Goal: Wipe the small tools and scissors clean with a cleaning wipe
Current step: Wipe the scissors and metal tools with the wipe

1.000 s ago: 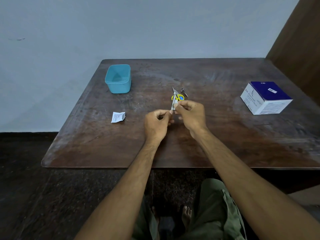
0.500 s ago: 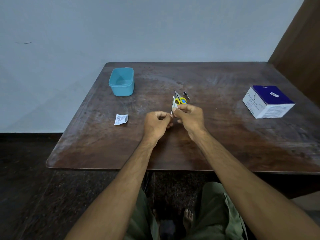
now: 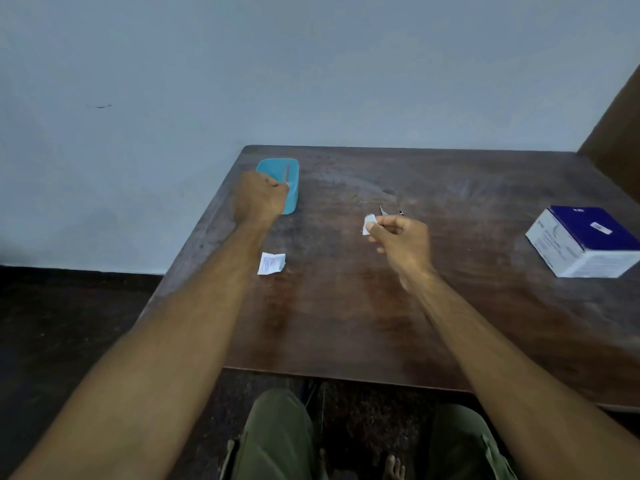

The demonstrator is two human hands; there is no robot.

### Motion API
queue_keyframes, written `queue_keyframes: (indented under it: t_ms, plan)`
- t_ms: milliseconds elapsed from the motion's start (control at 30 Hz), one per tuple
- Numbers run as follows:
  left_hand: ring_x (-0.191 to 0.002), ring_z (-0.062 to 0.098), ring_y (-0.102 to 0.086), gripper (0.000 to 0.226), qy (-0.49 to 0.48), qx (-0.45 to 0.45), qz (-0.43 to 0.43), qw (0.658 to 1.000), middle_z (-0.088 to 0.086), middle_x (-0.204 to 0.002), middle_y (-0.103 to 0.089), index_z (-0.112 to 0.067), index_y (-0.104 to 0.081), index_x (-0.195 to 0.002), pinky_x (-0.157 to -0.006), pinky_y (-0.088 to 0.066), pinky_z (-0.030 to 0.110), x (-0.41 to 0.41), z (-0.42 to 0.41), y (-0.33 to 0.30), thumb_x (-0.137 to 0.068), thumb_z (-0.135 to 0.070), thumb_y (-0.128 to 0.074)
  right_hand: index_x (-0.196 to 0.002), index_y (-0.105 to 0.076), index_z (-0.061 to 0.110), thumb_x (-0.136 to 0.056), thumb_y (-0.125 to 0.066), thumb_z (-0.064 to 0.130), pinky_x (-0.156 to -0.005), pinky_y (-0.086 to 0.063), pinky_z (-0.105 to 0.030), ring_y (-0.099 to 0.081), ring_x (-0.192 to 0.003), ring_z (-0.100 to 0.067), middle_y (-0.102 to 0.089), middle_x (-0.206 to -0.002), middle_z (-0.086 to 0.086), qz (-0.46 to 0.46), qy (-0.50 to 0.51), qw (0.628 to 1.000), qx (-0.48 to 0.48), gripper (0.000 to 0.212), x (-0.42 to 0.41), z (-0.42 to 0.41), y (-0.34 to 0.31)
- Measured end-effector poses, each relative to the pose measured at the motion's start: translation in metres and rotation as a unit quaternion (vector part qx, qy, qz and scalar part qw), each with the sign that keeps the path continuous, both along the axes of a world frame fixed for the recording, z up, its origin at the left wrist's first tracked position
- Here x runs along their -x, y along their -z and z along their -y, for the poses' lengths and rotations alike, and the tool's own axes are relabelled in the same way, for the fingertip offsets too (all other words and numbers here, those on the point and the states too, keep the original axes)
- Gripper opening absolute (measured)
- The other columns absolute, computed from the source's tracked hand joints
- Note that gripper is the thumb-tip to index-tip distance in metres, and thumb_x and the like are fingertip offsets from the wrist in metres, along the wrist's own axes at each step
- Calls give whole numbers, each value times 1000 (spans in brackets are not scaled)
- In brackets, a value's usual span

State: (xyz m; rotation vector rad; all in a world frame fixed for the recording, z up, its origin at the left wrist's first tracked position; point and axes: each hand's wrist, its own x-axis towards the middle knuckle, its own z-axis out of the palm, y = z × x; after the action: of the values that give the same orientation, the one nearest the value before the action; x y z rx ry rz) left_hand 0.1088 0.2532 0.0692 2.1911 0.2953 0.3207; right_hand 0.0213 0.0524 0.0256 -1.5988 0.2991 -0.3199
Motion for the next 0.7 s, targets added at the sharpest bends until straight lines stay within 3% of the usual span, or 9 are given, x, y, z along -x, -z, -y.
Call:
queue_keyframes:
  t_ms: [200, 367, 500, 700]
  plan:
    - [-103, 29, -65, 34, -13, -137, -45, 989, 15, -121, -64, -4, -59, -118, -68, -43, 29, -36, -9, -18, -89, -22, -63, -74, -69, 20, -84, -71, 14, -48, -44, -14, -60, -60, -7, -68, -69, 2, -7, -3, 1000, -3, 12, -12, -2, 8]
    - [-89, 27, -60, 37, 26, -219, -63, 973, 14, -118, -64, -6, -58, -117, -68, -41, 31, -52, -8, -11, -85, -23, -65, -74, -68, 20, -84, -71, 10, -47, -43, -14, -59, -60, -8, -68, -69, 1, -16, -6, 1000, 3, 14, -19, -2, 13]
    - [-106, 32, -62, 40, 41, -259, -74, 962, 17, -123, -62, -2, -55, -123, -72, -43, 33, -62, -3, -9, -88, -21, -64, -72, -67, 22, -84, -71, 9, -47, -43, -15, -59, -60, -8, -67, -68, 2, -17, -6, 1000, 0, 18, -23, 0, 16]
    - [-113, 32, -59, 48, 55, -300, -80, 949, 16, -130, -58, -1, -50, -129, -79, -46, 34, -75, -6, -2, -89, -23, -64, -73, -67, 23, -84, -71, 10, -47, -44, -14, -60, -60, -7, -68, -68, 4, -25, -7, 1000, 4, 17, -23, 1, 23]
